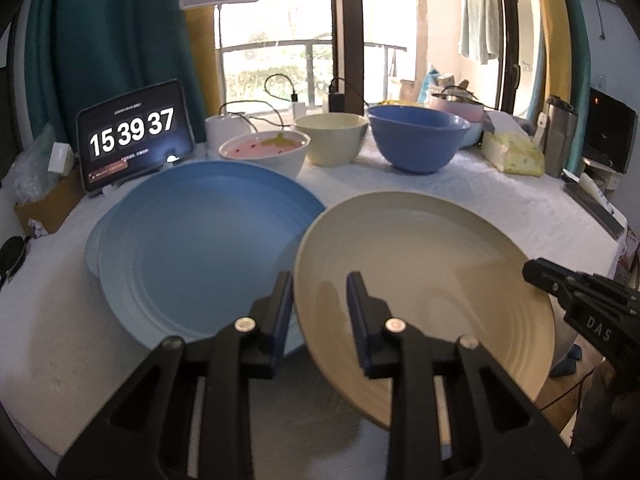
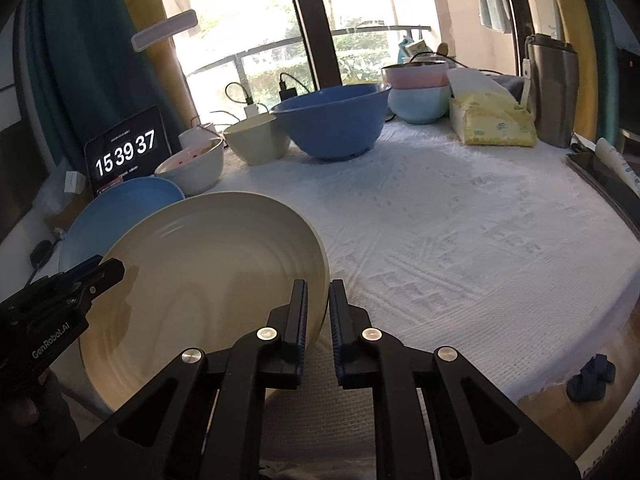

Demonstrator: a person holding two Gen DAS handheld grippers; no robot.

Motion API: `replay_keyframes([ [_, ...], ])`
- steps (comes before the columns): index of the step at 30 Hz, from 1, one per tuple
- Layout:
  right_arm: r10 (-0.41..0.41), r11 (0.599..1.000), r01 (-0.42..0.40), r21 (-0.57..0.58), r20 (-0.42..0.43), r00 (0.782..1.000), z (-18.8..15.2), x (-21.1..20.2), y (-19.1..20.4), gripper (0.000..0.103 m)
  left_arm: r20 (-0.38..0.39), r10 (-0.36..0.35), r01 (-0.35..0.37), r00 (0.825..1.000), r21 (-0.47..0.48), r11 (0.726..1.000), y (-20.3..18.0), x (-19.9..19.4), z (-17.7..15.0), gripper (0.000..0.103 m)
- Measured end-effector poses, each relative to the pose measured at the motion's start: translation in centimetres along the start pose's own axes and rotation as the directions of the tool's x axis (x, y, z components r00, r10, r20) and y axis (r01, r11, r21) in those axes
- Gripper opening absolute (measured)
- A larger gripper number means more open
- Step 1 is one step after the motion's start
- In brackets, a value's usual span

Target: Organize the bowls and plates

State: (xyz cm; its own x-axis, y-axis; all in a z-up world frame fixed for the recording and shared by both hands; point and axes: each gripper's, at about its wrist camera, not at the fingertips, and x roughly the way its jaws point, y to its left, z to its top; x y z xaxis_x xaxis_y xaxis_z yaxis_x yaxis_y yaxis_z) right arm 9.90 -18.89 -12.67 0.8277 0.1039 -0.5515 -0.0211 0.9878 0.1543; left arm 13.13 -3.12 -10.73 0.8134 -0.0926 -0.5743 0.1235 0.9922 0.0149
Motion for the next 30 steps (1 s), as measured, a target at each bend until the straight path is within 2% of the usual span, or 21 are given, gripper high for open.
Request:
replay_keyframes([
  [16, -0.084, 0.996, 0.081, 0.038, 0.074, 0.994, 2.0, -0.8, -3.6, 0.012, 0.014, -0.074, 0.073, 0.997, 0.048, 0.996, -3.7, 1.9, 2.7, 0.028],
  [25, -0.13, 0.99, 0.125, 0.06, 0.097, 0.987, 3.6, 0.1, -5.9, 0.012, -0.049, -0.106, 0.109, 0.993, 0.062, 0.992, -5.8, 4.9, 3.2, 0.028],
  [30, -0.142, 0.988, 0.136, 0.076, 0.076, 0.987, 3.8, 1.5, -6.7, 0.012, -0.084, -0.101, 0.106, 0.991, 0.063, 0.992, -6.2, 6.0, 3.3, 0.028],
])
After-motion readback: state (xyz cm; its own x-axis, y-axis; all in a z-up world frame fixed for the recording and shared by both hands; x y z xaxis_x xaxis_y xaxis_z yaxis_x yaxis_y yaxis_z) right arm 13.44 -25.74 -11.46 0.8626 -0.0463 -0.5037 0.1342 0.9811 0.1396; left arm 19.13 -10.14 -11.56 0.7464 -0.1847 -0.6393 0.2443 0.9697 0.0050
